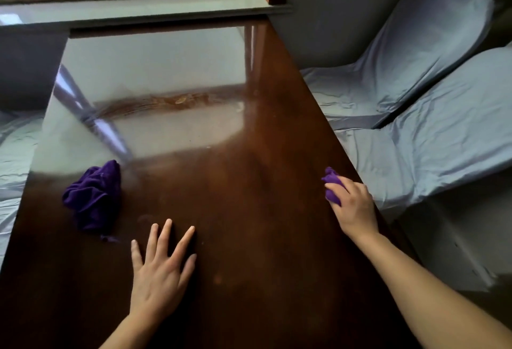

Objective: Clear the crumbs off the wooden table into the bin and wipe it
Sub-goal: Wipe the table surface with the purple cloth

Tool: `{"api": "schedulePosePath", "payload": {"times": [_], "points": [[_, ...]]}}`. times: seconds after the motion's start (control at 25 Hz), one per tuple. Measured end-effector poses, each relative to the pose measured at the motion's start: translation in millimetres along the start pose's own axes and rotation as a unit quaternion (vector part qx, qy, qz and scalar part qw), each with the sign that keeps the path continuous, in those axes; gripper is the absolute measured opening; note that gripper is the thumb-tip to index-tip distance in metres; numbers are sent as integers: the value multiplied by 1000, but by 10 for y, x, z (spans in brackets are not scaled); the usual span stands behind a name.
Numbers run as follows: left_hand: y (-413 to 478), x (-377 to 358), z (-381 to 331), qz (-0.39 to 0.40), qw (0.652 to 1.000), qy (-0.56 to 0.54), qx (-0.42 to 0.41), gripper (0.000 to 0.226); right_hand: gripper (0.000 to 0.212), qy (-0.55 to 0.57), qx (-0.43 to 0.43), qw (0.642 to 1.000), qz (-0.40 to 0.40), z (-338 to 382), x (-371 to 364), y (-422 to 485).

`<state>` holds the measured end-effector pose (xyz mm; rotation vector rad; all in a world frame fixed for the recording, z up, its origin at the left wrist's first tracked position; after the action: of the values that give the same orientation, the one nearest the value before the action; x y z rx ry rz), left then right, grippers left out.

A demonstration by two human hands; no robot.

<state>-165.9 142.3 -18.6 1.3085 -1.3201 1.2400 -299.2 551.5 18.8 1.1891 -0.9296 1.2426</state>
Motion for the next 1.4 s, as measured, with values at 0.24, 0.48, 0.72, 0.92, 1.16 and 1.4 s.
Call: {"api": "schedulePosePath", "payload": {"times": [0.24, 0.48, 0.72, 0.92, 1.16, 1.4], "points": [[-41, 16, -5, 24, 1000, -6, 4, 63, 35, 76, -49, 994, -69, 510, 34, -1060], [-299, 189, 321, 31, 996, -71, -46, 59, 53, 149, 299, 942, -15, 2746, -337, -1821], [-633, 372, 1642, 5, 999, -37, 22, 65, 51, 68, 126, 990, -14, 2879, -437, 80], [-515, 390, 2327, -14, 996, -40, 82, 60, 50, 85, 3, 995, -45, 3370, -646, 52], [-462, 380, 2605, -54, 991, -86, 86, 56, 59, 183, 292, 938, 27, 5051, -755, -1534], [-441, 391, 2656, -99, 983, -118, 100, 55, 54, 232, 181, 952, 83, 5790, -830, -335]]}}
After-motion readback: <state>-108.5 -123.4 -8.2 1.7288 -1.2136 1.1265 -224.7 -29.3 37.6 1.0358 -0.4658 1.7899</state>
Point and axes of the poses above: each hand's wrist, its own y-axis towards the middle knuckle, its own x-axis out of the back of the hand, z = x × y, the point moved 7 cm from there along y, towards the middle knuckle, and after that the axes turned 1 degree about x, right-handed, at the moved point
